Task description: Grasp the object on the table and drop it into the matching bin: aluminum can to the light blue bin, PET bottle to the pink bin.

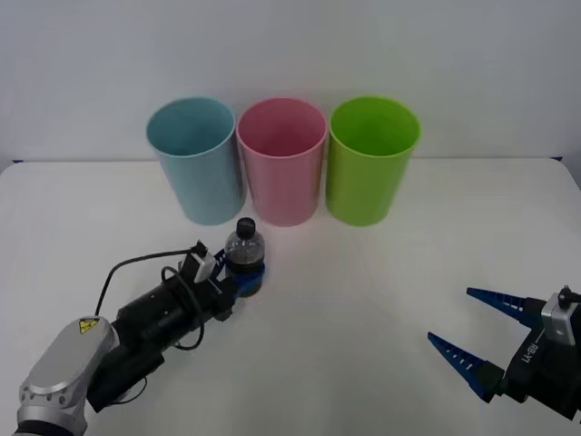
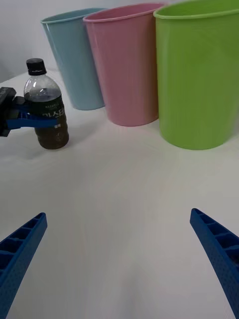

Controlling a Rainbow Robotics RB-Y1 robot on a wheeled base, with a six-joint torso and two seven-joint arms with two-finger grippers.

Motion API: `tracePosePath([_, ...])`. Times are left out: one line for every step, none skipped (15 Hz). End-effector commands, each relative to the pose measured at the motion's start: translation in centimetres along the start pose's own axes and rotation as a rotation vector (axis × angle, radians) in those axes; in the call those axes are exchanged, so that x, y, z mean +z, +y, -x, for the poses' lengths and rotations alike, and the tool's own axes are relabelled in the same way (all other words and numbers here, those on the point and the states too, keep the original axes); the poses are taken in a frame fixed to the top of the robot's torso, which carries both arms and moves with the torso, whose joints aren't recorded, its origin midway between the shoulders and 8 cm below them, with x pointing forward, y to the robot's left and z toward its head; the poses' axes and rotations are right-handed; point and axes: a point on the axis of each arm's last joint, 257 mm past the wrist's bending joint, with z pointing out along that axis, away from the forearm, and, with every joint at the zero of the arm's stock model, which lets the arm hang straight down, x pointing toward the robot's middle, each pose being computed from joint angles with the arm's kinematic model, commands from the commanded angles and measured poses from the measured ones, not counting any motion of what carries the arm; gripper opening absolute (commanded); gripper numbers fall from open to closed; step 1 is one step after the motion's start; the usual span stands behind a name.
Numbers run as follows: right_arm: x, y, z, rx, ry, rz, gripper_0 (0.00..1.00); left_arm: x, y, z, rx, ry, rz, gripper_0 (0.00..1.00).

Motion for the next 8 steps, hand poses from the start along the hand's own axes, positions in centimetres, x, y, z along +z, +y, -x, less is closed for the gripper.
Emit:
tracePosePath([0.0, 0.0, 0.0, 0.000, 0.000, 0.000, 1.00, 0.3, -0.5, 2.3, 0.009, -0.046, -0.027, 0.00])
tracePosePath([0.0, 0.0, 0.0, 0.000, 0.000, 0.000, 1.00, 0.2, -0.3, 3.0, 0.020, -0.055, -0.029, 0.00])
tracePosePath([0.0, 0.0, 0.0, 0.000, 0.000, 0.000, 1.00, 0.0, -0.1, 3.9, 0.029, -0.068, -0.032, 0.00])
tracePosePath([0.0, 0.0, 0.0, 0.000, 0.000, 0.000, 1.00, -0.3, 0.0, 5.1, 0.033, -0.085, -0.043, 0.00])
tracePosePath([0.0, 0.0, 0.0, 0.000, 0.000, 0.000, 1.00, -0.6, 0.3, 6.0, 0.036, -0.095, -0.043, 0.00])
tracePosePath([0.0, 0.0, 0.0, 0.000, 0.000, 0.000, 1.00, -1.1, 0.5, 6.9, 0.036, -0.095, -0.042, 0.00])
tracePosePath([0.0, 0.0, 0.0, 0.000, 0.000, 0.000, 1.00, -1.5, 0.5, 7.5, 0.028, -0.096, -0.043, 0.00])
tracePosePath([0.0, 0.0, 0.0, 0.000, 0.000, 0.000, 1.00, -2.2, 0.5, 8.1, 0.021, -0.096, -0.047, 0.00])
